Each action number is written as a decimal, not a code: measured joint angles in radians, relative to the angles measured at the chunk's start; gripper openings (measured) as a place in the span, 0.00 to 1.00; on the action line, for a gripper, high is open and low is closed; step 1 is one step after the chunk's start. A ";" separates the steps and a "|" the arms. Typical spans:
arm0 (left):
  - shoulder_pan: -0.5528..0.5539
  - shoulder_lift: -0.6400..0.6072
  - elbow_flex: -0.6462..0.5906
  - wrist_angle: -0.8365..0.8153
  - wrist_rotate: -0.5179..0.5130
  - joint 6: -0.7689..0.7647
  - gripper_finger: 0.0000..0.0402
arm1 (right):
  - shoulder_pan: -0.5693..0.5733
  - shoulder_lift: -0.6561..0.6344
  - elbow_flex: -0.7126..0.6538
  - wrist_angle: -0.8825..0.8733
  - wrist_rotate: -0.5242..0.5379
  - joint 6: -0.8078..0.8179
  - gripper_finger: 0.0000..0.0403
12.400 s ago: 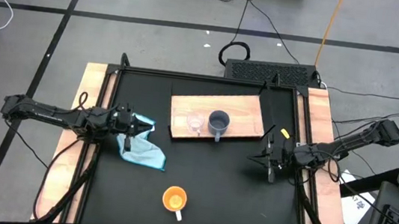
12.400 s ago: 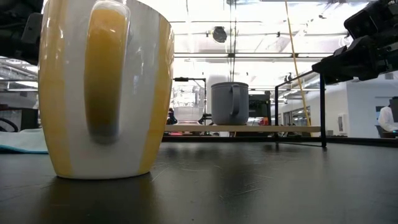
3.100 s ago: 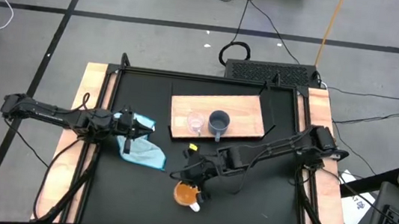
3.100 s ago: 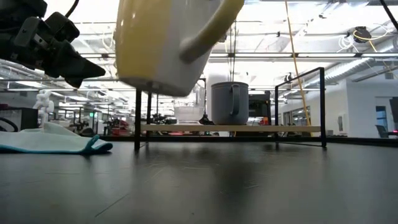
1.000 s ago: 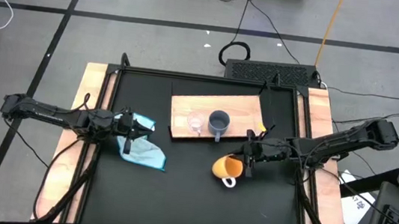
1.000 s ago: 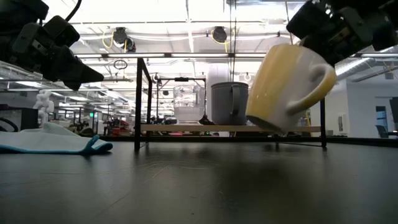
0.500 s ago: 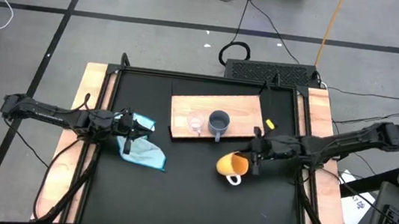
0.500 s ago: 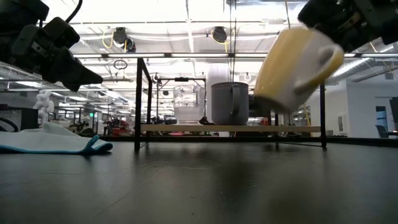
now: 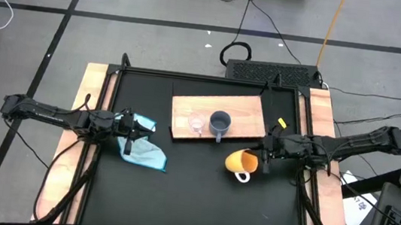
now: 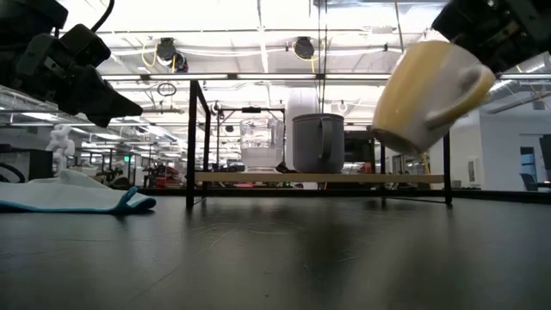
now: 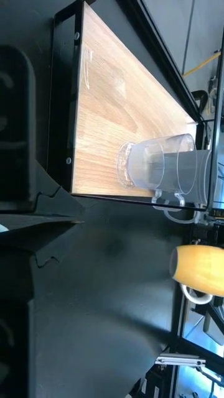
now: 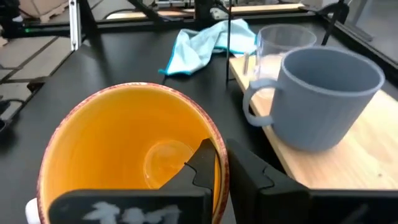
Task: Stack small to large cups/mugs on shelf
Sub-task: Put the yellow mug on the shelf
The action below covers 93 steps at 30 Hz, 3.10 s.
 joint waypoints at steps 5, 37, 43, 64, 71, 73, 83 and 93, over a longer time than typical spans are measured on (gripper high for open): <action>0.000 0.000 0.000 0.000 0.000 0.000 0.06 | 0.001 -0.036 -0.036 0.000 0.007 0.014 0.04; 0.000 0.000 0.000 0.020 -0.043 0.029 0.06 | -0.320 0.221 0.545 -0.677 -0.053 -0.131 0.03; 0.000 0.000 0.000 0.021 -0.043 0.032 0.06 | -0.423 0.325 0.623 -0.727 -0.123 -0.186 0.03; 0.000 0.000 0.000 0.021 -0.051 0.037 0.06 | -0.692 0.513 0.636 -0.708 -0.269 -0.352 0.02; 0.000 0.000 0.000 0.021 -0.052 0.038 0.06 | -0.709 0.579 0.636 -0.639 -0.343 -0.372 0.02; 0.000 0.000 0.000 0.021 -0.052 0.038 0.06 | -0.714 0.597 0.636 -0.632 -0.343 -0.384 0.02; 0.000 0.000 0.000 0.021 -0.052 0.045 0.06 | -0.754 0.604 0.636 -0.636 -0.343 -0.397 0.03; 0.000 0.000 0.000 0.021 -0.052 0.058 0.06 | -0.804 0.604 0.636 -0.636 -0.341 -0.419 0.03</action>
